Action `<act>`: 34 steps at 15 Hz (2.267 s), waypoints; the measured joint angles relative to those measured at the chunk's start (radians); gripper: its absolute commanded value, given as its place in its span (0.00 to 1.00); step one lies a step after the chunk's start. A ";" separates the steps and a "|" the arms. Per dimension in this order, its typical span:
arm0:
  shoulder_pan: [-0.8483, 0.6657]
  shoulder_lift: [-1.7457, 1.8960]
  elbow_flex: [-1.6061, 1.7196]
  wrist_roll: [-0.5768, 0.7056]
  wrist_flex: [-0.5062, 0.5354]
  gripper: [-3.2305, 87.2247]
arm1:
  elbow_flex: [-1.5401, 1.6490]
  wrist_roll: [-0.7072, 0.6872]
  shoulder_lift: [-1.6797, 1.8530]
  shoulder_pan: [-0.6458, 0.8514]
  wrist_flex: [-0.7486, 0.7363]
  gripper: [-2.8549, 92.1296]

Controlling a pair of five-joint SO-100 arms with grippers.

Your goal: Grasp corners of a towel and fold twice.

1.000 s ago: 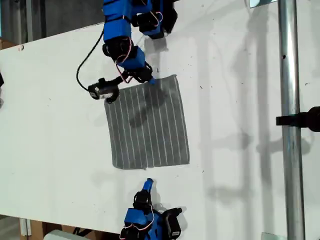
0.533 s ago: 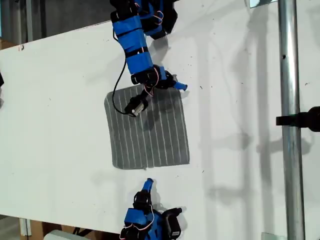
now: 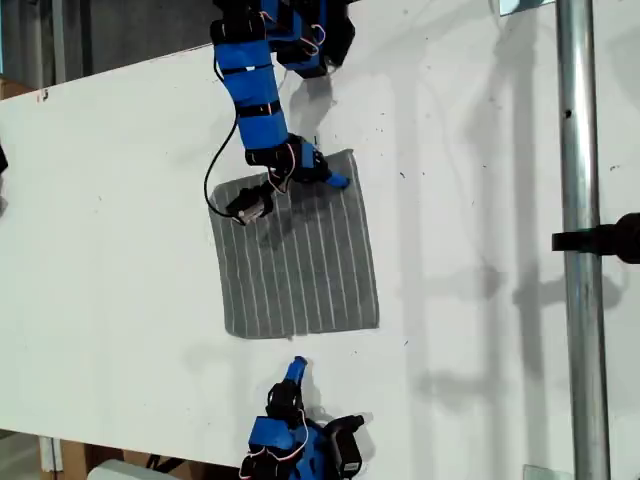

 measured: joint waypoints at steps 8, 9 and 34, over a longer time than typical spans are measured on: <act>0.049 -0.351 -0.262 -0.002 -0.127 0.00 | -0.106 -0.025 -0.110 -0.023 0.006 0.03; 0.084 -0.629 -0.471 0.032 -0.110 0.00 | -0.106 -0.025 -0.110 -0.023 0.006 0.03; 0.325 -2.545 -1.976 0.029 0.242 0.36 | -0.109 -0.025 -0.110 -0.032 -0.002 0.03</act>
